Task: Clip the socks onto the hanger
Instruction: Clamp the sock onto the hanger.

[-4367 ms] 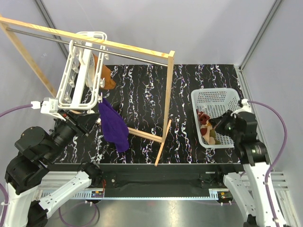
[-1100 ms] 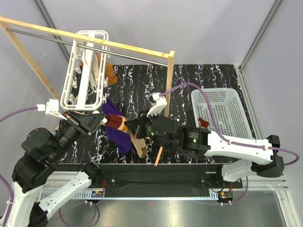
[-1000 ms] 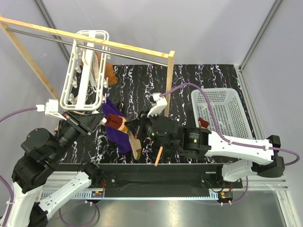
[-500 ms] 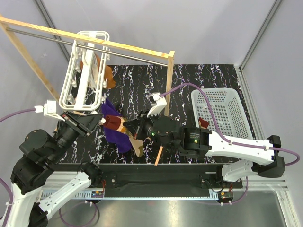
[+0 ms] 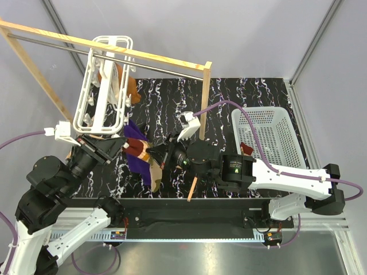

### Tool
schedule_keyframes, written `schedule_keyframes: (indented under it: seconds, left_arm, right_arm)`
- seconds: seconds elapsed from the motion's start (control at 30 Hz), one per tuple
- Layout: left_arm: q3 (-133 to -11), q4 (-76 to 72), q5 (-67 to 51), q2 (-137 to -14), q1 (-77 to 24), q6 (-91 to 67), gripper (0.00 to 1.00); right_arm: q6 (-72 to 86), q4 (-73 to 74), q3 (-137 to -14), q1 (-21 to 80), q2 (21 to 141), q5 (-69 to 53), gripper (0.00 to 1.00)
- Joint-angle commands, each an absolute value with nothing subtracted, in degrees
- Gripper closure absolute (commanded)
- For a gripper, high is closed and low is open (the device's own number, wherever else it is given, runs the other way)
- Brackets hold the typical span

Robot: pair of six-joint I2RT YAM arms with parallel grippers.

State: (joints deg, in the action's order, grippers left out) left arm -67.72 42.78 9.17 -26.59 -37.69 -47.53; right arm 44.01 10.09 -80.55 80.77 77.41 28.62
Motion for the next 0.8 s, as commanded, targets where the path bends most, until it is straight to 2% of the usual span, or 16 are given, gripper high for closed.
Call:
schedule_keyframes:
  seconds: [0.0,0.3,0.4,0.43,0.53,0.67,0.77]
  left_arm:
    - [-67.32,39.82,8.26,-26.37,-37.88,-48.34,1.00]
    - [-67.50,39.90,8.35,-25.05,-37.88,-47.73,0.98]
    - [-66.80,39.38,8.61,-23.65,-37.79,-47.46,0.70]
    - [-66.62,39.38,8.53,-23.47,-37.88,-47.37,0.51]
    - [-66.97,40.16,9.05,-22.59,-37.88,-46.67,0.30]
    - [-67.85,41.83,10.89,-21.45,-37.88,-45.79,0.16]
    - [-68.29,42.62,11.51,-20.22,-37.88,-45.09,0.13]
  right_arm:
    - [44.30,6.59,-82.09,81.30,78.31,27.51,1.00]
    - [43.68,6.42,-82.79,81.30,79.28,27.77,1.00]
    - [42.89,5.37,-83.06,81.30,79.80,27.51,1.00]
    - [42.54,5.10,-82.97,81.30,79.89,27.68,1.00]
    - [41.49,4.31,-83.32,81.30,80.51,28.12,1.00]
    - [40.61,3.52,-84.54,81.30,82.17,28.30,1.00]
    - [39.82,3.60,-85.86,81.30,83.32,28.13,1.00]
